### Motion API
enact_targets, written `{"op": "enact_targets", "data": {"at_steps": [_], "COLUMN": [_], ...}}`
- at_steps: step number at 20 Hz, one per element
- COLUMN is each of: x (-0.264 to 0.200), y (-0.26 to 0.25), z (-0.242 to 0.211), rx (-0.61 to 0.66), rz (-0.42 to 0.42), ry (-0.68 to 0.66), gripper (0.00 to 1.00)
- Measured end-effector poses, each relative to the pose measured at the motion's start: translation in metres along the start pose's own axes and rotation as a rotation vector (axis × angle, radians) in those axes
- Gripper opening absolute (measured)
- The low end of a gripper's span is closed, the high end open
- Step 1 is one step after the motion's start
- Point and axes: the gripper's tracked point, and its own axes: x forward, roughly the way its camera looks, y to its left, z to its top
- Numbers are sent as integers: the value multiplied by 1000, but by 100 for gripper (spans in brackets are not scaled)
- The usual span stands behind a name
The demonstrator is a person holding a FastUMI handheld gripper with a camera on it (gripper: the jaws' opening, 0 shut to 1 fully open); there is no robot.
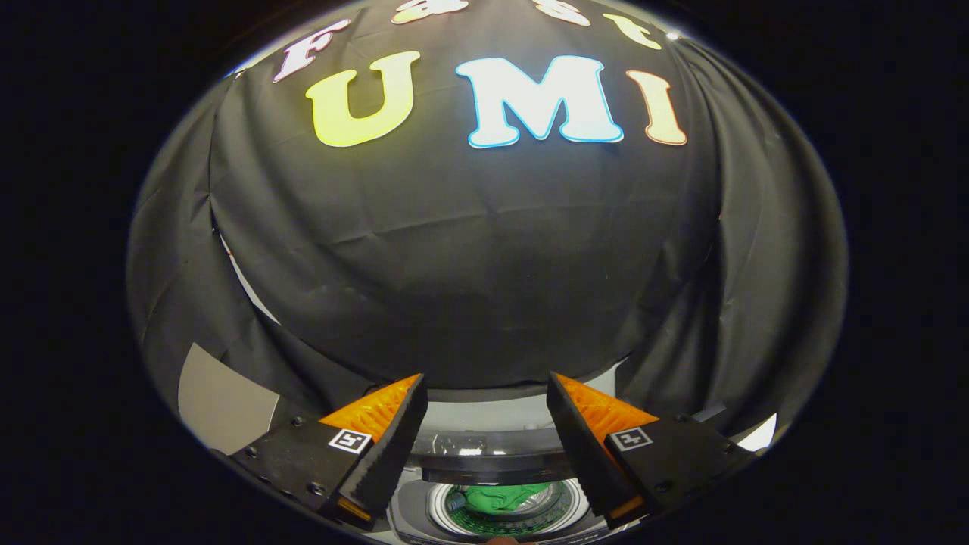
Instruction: Put the clothes into the washing machine and then close the washing machine lid.
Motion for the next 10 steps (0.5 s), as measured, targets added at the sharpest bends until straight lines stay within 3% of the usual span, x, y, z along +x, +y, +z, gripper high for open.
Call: {"op": "enact_targets", "data": {"at_steps": [10], "x": [15], "y": [0], "z": [-27], "rx": [-42], "rz": [-19], "ry": [44], "gripper": [98]}}
